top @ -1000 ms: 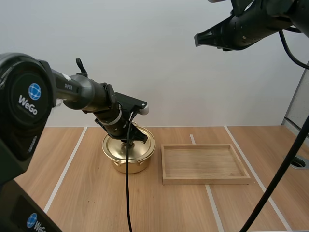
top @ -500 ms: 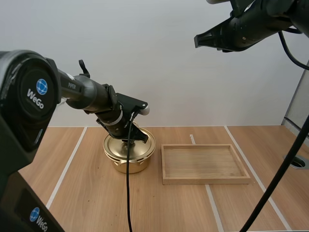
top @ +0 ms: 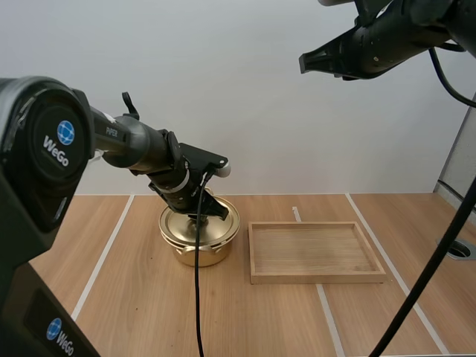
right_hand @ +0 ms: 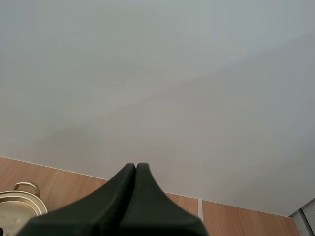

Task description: Open the pot, put the grape inside, and close it

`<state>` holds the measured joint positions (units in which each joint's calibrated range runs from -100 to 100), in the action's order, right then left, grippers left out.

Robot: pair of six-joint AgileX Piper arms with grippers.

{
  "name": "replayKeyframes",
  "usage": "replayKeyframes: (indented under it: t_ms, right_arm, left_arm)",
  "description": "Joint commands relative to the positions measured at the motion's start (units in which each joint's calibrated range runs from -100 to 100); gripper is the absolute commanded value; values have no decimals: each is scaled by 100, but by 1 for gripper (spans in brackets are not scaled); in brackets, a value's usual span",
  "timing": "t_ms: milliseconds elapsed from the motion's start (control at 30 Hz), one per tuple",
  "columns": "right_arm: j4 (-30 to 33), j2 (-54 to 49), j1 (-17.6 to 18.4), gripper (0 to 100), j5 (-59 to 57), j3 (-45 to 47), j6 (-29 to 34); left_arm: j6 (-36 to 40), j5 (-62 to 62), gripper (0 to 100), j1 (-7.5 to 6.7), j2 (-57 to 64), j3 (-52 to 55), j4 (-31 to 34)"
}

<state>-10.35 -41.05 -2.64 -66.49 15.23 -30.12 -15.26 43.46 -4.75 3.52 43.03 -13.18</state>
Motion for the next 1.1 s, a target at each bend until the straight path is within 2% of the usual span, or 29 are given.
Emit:
replayKeyframes:
  t_ms: [0,33,67,333,767,1067]
  right_arm:
    - [-43,-84,-22,0,-10,-30,-19]
    - [-43,-84,-22,0,-10,-30,-19]
    - [-43,-84,-22,0,-10,-30,-19]
    - [-43,-84,-22,0,-20,-30,-19]
    - [-43,-84,-22,0,-20,-30,-19]
    - [-43,-84,-22,0,-20,-30,-19]
  left_arm:
    - [-17,-128,75,-18,-133,51,166]
    - [-17,-128,94,-18,-80,51,166]
    - [-17,-128,100,-18,-34,32,194]
    - [21,558,100,-18,470,-398,275]
    - [307,2082,100,-18,2067,-1854,286]
    - [471,2223,100,-18,3190,-2525,286]
